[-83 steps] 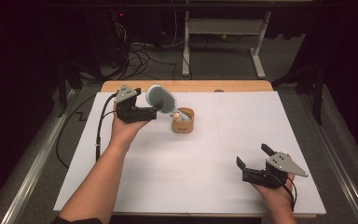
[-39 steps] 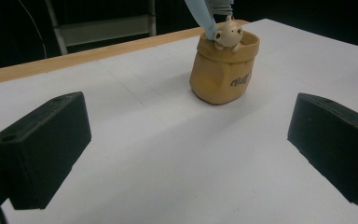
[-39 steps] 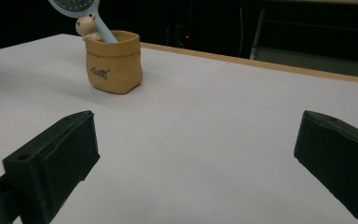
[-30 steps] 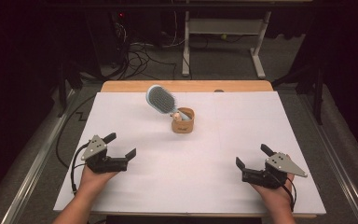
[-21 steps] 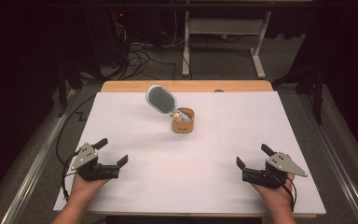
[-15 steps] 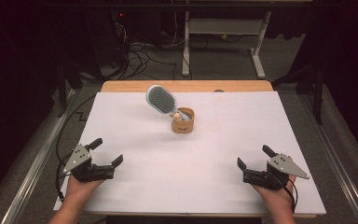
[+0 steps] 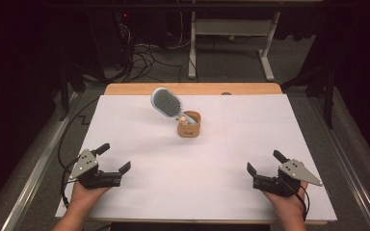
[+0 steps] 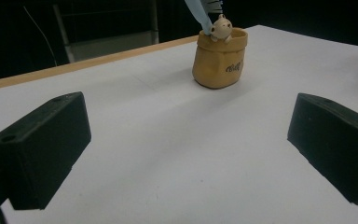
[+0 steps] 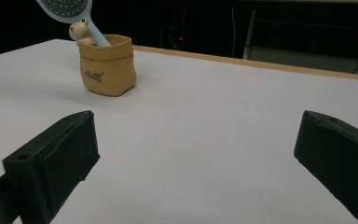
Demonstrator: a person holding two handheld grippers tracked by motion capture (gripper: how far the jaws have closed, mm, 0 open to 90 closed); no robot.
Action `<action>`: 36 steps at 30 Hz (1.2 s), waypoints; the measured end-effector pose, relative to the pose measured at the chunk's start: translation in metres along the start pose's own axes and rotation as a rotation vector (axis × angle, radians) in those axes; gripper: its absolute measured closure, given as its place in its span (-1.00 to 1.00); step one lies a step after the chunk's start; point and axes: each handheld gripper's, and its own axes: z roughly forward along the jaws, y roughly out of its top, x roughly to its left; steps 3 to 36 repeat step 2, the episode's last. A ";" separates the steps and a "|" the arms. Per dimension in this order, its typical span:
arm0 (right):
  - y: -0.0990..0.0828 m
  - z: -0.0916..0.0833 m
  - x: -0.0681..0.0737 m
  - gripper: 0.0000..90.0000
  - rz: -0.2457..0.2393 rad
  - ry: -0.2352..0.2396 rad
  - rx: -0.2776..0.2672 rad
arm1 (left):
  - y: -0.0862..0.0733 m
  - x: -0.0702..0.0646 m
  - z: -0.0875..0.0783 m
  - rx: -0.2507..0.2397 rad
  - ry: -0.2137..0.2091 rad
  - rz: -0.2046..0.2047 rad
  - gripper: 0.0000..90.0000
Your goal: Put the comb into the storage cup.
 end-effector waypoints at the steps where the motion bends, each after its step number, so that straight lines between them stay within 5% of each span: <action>1: 0.000 0.000 0.000 -0.99 0.000 0.000 0.000 | 0.000 0.000 0.000 -0.003 0.000 -0.003 -1.00; 36: 0.000 0.000 0.000 -1.00 -0.001 0.001 0.000 | 0.000 0.000 0.000 -0.004 0.000 -0.006 -1.00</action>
